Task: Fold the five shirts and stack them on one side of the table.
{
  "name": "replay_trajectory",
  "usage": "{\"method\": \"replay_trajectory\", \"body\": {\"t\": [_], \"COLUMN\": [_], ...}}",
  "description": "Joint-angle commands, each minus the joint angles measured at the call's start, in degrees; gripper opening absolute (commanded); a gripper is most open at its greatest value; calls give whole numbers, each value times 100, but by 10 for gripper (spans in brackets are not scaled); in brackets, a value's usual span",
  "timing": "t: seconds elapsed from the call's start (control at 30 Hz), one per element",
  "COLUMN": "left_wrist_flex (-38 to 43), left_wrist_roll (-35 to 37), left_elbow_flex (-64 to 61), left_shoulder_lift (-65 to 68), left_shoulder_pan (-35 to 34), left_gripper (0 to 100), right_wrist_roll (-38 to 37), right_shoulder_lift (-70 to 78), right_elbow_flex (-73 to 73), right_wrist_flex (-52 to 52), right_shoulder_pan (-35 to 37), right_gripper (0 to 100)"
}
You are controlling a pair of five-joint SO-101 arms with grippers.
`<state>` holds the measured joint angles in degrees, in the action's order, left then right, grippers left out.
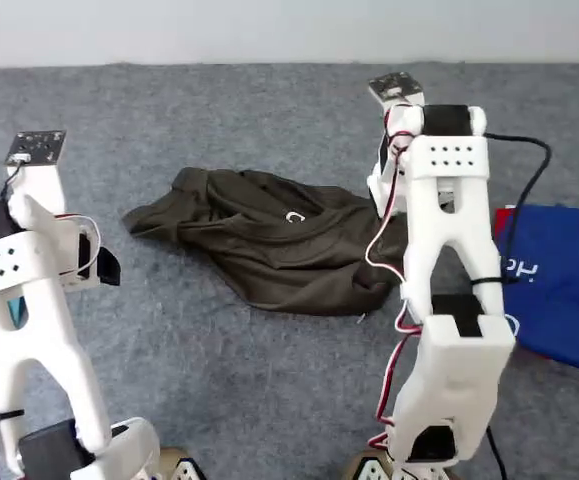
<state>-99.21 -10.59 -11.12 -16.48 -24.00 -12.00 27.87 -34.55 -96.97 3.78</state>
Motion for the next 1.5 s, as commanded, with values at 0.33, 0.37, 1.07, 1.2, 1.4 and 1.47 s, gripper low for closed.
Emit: {"method": "replay_trajectory", "body": {"t": [0.33, 0.37, 1.07, 1.2, 1.4, 1.47], "left_wrist_flex": [-18, -18, 0, 0, 0, 0], "left_wrist_roll": [-62, -62, -53, -35, -18, -18], "left_elbow_flex": [31, 31, 31, 31, 31, 22], "left_shoulder_lift": [-202, -202, -202, -202, -202, -202], "left_shoulder_pan": [18, 18, 18, 18, 18, 18], "left_gripper": [217, 217, 217, 217, 217, 217], "right_wrist_roll": [325, 325, -1732, -2101, -2207, -2189], "right_shoulder_lift": [1490, 1648, 769, 92, -347, -259], "right_elbow_flex": [-1758, -1873, -3895, -3895, -3886, -3727], "right_wrist_flex": [154, 154, -593, -585, -585, -576], "right_shoulder_pan": [-356, -400, 303, 690, 963, 954], "right_gripper": [268, 268, 10, 10, 10, 10]}}
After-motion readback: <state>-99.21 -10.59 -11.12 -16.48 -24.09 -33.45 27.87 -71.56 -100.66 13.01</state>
